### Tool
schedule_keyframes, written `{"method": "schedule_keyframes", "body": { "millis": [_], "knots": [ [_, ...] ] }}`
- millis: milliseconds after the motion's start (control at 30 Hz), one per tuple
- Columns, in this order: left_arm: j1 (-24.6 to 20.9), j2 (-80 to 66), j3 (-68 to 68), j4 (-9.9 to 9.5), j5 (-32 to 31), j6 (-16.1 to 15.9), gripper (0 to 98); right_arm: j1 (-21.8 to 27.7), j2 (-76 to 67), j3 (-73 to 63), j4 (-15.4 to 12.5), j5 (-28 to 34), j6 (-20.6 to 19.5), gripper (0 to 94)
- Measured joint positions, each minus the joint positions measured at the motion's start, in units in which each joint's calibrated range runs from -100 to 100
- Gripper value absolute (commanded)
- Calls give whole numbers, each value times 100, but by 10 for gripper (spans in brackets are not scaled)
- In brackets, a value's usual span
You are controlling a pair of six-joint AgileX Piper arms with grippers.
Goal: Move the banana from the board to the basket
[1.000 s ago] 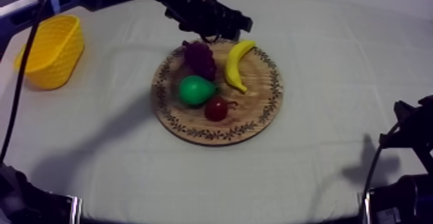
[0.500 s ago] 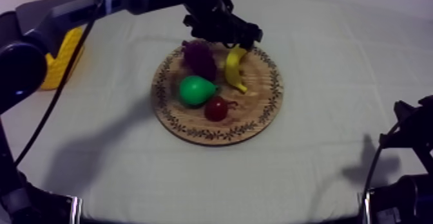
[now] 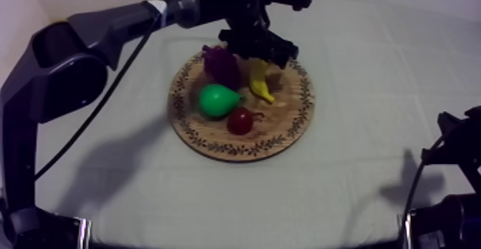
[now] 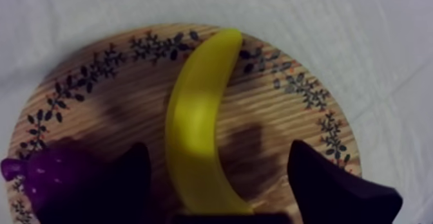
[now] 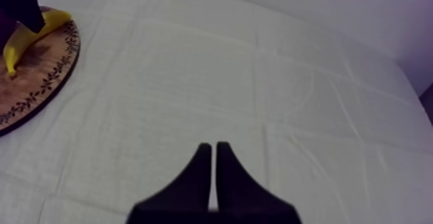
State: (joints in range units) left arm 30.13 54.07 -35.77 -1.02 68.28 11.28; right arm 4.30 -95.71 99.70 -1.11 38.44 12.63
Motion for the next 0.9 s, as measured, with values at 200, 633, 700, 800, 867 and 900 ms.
{"method": "schedule_keyframes", "body": {
  "millis": [200, 633, 700, 800, 867, 900],
  "knots": [
    [-12, 225, -108, 33, 18, -7, 631, 0, 0, 0, 0, 0, 0, 6],
    [-63, 555, -534, 102, 377, -22, 297, 0, 0, 0, 0, 0, 0, 6],
    [-68, 569, -581, 102, 422, -23, 258, 0, 0, 0, 0, 0, 0, 6],
    [-68, 468, -548, 102, 451, -11, 236, 0, 0, 0, 0, 0, 0, 6],
    [-74, 324, -459, 102, 444, 11, 231, 0, 0, 0, 0, 0, -3, 6],
    [-80, 221, -396, 102, 455, 20, 230, 0, 0, 0, 0, 0, -3, 6]
  ]
}}
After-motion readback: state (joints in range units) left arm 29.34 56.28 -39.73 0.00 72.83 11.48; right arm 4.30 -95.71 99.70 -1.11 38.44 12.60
